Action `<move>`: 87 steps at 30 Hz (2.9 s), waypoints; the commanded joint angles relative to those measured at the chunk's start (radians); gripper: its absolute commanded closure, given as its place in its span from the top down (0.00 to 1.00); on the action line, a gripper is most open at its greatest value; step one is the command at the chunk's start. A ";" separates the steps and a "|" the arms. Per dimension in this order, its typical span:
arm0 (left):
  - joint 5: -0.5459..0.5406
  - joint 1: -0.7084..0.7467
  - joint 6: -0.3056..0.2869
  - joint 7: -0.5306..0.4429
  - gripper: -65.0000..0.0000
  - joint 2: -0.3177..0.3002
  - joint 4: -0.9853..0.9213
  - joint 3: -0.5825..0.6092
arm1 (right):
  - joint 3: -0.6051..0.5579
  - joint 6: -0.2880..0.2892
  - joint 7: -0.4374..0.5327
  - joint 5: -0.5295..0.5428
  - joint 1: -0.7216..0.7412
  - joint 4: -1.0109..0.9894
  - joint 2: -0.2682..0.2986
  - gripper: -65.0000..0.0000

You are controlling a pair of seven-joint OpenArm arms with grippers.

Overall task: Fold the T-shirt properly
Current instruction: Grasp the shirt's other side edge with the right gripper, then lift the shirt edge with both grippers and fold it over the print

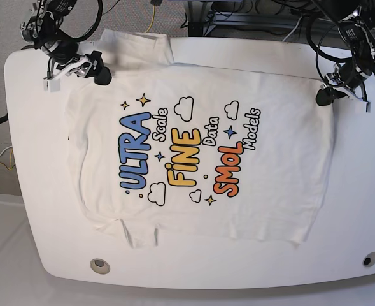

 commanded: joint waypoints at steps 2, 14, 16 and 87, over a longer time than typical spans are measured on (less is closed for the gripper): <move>-0.010 -0.006 -0.002 -0.008 0.05 -0.014 0.013 0.000 | 0.004 0.001 -0.007 0.001 -0.004 0.012 0.004 0.69; -0.010 0.006 -0.002 -0.008 0.05 -0.016 0.014 -0.003 | 0.004 0.001 -0.007 -0.004 -0.004 0.012 0.006 0.18; -0.010 0.008 -0.002 -0.010 0.05 -0.014 0.014 -0.003 | 0.002 0.001 -0.007 -0.004 -0.004 0.012 0.007 0.09; -0.018 -0.135 -0.002 0.050 0.05 0.060 0.105 -0.006 | 0.004 0.074 -0.113 0.148 0.130 0.131 0.047 0.09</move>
